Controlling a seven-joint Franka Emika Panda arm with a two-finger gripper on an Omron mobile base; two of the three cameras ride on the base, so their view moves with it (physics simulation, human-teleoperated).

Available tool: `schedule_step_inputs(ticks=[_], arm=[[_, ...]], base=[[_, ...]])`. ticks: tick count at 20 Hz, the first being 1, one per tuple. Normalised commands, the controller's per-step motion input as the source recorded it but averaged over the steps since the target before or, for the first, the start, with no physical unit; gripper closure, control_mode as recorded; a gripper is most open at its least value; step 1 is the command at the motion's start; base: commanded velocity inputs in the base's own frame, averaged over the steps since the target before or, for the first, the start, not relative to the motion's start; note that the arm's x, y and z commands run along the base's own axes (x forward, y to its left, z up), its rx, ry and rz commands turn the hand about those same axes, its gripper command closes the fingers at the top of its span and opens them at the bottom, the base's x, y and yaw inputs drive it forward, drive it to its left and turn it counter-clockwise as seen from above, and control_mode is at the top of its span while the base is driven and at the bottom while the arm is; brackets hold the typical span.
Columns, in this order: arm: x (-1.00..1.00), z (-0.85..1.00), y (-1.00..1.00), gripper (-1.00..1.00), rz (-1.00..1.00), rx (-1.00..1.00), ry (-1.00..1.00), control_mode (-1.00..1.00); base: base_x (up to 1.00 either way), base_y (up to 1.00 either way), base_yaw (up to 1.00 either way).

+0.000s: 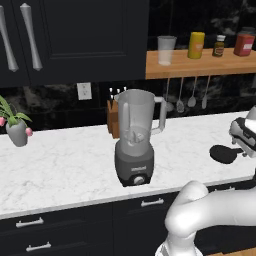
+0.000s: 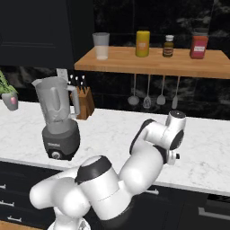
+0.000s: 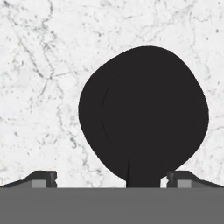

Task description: Close the lid blender by securely placing the lid on top.

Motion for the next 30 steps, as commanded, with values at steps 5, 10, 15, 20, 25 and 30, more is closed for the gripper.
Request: schedule_step_inputs(ticks=[5,10,15,20,25,30], arm=[[0.2,-0.26,-0.06,-1.0,0.0,-0.01,0.08,-1.0],[0.19,-0.19,-0.15,-1.0,0.0,0.0,0.07,-1.0],[0.09,-0.15,-0.33,-1.0,0.01,0.0,0.04,-1.0],[0.16,-0.09,-0.12,-1.0,0.0,0.0,0.03,-1.0],[0.17,-0.11,0.0,-1.0,0.0,0.0,0.03,-1.0],[0.0,-0.26,0.0,-1.0,0.0,0.0,0.05,-1.0]], base=[[0.0,0.0,0.0],[0.0,0.0,0.0],[0.0,0.0,0.0],[0.0,0.0,0.0],[0.0,0.0,0.0],[0.0,0.0,0.0]])
